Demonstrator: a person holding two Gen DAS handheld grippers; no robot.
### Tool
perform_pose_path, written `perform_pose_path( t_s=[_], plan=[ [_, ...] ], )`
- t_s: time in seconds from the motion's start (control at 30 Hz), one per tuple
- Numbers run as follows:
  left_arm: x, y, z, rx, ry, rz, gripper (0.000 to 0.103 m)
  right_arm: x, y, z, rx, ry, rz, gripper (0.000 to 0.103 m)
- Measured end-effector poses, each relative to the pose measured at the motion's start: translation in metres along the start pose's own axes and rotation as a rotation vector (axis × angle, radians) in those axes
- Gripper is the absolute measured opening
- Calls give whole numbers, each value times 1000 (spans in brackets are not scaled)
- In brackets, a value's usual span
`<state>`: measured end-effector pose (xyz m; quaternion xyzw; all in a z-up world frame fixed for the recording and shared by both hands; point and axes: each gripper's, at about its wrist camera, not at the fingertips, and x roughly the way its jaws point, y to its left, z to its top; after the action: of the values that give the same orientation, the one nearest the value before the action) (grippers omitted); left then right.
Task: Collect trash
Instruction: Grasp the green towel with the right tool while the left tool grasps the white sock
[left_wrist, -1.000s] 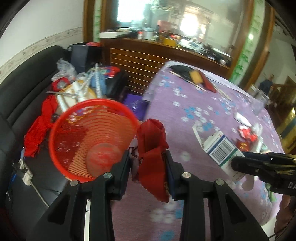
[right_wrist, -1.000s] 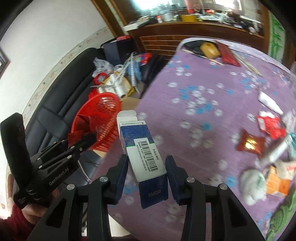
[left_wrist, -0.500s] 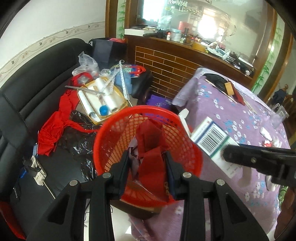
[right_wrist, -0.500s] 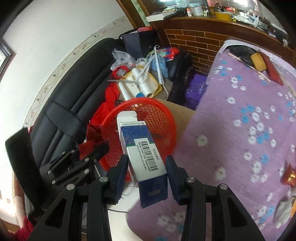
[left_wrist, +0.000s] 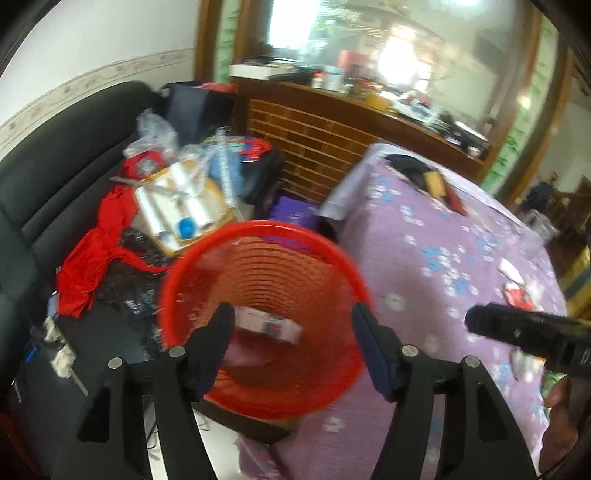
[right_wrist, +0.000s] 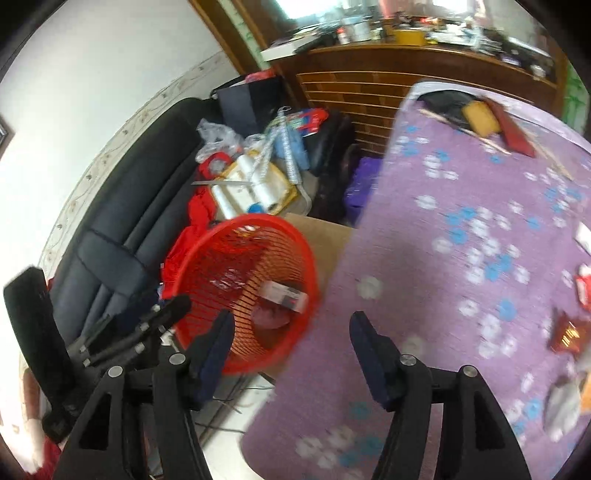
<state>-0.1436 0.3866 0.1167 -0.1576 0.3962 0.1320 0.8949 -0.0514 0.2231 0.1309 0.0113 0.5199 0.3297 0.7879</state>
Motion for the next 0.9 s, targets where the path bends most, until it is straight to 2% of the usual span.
perform_pose_path(
  t_s=[0.17, 0.27, 0.4, 0.67, 0.77, 0.9],
  plan=[
    [4, -58, -17, 133, 27, -109, 65, -35, -49, -46, 64, -20, -94, 69],
    [11, -103, -37, 231, 71, -166, 65, -52, -82, -75, 123, -10, -147, 73],
    [15, -148, -58, 287, 113, -232, 65, -78, -124, -108, 206, -23, -207, 74],
    [12, -239, -86, 403, 167, -317, 65, -146, -192, -153, 326, -111, -277, 74],
    [9, -269, -93, 424, 179, -338, 71, -181, -231, -173, 425, -168, -345, 77],
    [4, -298, -103, 457, 183, -350, 72, -208, -287, -197, 590, -192, -448, 78]
  ],
)
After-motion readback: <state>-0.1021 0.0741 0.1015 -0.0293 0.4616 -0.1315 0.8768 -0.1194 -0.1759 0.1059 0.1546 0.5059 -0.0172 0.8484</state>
